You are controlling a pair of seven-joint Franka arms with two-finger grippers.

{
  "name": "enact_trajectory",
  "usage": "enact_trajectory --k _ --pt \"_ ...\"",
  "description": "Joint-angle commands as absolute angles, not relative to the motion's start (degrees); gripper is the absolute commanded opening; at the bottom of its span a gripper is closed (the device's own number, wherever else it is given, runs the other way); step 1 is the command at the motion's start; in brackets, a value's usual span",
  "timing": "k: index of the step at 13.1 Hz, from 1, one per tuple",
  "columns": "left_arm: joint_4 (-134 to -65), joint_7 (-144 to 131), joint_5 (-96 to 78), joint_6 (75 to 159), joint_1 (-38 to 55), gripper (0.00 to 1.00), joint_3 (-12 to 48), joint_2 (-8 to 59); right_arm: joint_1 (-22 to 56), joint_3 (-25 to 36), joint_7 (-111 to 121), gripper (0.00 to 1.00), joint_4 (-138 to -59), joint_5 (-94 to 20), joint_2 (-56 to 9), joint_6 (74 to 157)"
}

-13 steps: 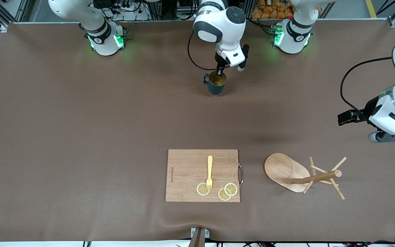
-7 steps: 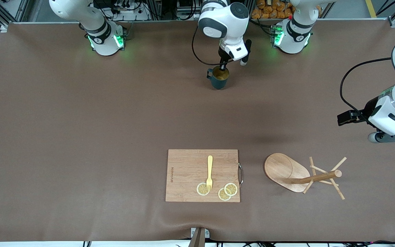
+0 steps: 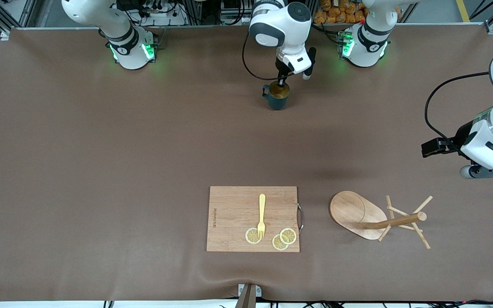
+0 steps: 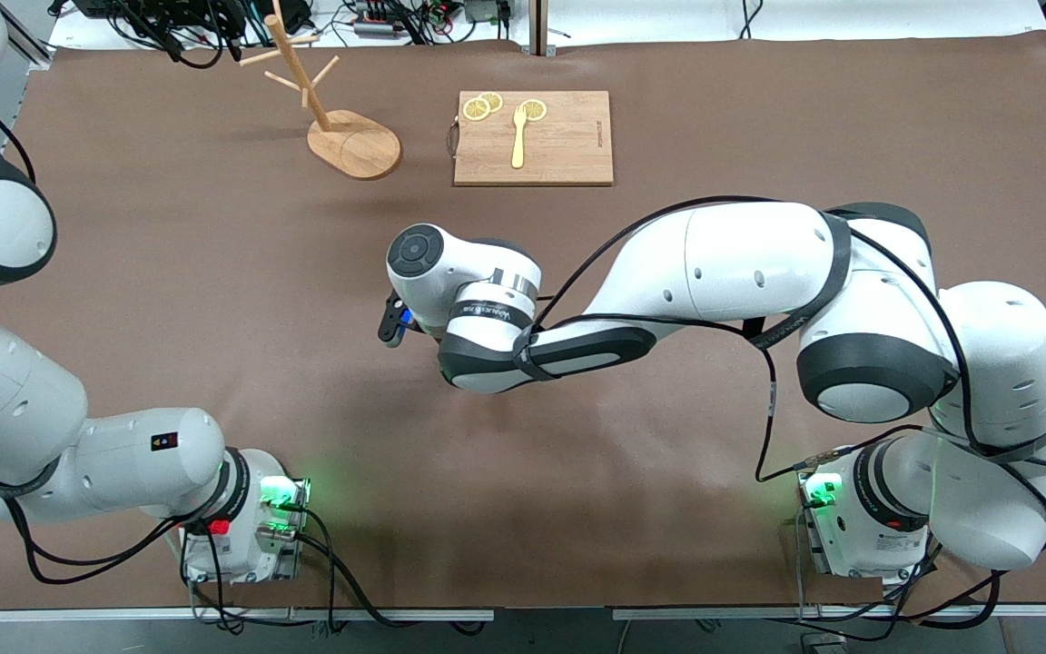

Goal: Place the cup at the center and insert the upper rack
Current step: 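Lower the teal mug onto the table and open the right gripper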

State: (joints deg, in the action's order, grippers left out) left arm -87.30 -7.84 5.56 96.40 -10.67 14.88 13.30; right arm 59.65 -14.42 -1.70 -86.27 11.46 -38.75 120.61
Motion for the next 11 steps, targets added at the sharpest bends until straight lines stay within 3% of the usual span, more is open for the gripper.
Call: enact_trajectory --k 1,9,11 --pt "-86.04 -8.00 5.98 96.15 -10.90 1.00 15.21 13.80 59.33 -13.98 -2.90 0.00 -86.13 12.74 -38.85 120.67" --pt "-86.05 -8.53 5.89 96.15 -10.72 1.00 15.21 13.97 57.04 -12.83 -2.99 0.00 -86.31 12.74 -39.55 121.03" --pt "-86.05 -8.53 5.89 96.15 -10.72 1.00 15.21 13.97 57.04 -12.83 -2.99 0.09 -86.31 12.83 -39.55 121.03"
